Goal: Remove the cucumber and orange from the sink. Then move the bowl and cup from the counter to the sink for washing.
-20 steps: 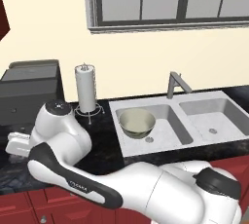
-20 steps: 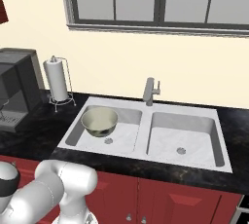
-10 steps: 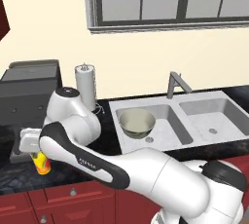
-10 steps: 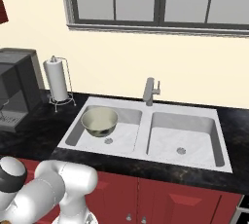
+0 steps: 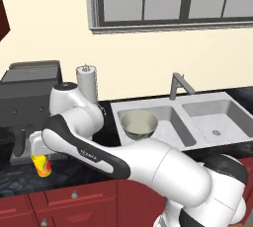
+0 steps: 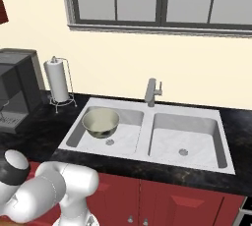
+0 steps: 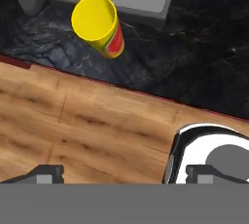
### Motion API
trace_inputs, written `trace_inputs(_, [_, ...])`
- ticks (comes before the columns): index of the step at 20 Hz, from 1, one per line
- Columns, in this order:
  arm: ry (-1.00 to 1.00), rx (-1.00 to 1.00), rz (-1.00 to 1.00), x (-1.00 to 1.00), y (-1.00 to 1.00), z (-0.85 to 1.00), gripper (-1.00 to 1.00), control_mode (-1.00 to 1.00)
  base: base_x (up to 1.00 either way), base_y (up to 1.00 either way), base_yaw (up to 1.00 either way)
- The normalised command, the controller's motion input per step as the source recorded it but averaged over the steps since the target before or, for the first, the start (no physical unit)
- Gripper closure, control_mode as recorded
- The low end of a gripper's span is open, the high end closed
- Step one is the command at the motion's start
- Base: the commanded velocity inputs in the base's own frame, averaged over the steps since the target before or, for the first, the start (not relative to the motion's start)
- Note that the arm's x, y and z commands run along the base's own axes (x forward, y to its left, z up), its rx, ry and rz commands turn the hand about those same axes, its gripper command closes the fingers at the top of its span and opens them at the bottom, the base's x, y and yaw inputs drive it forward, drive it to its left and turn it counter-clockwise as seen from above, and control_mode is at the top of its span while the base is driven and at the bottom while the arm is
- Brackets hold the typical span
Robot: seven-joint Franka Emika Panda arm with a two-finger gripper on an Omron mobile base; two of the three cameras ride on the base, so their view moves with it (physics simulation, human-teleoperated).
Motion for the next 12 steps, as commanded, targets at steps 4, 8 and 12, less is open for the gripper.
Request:
trace_inputs(4, [-0.05, -0.01, 0.07, 0.11, -0.21, -0.15, -1.0, -1.0, 0.0, 0.0, 0.0])
trace_inputs(8, [-0.18, 0.0, 0.01, 0.15, -0.09, -0.18, -1.0, -1.0, 0.0, 0.0, 0.0])
trace_inputs(12, [-0.24, 0.0, 0.0, 0.23, -0.03, -0.2, -1.0, -1.0, 0.0, 0.0, 0.0])
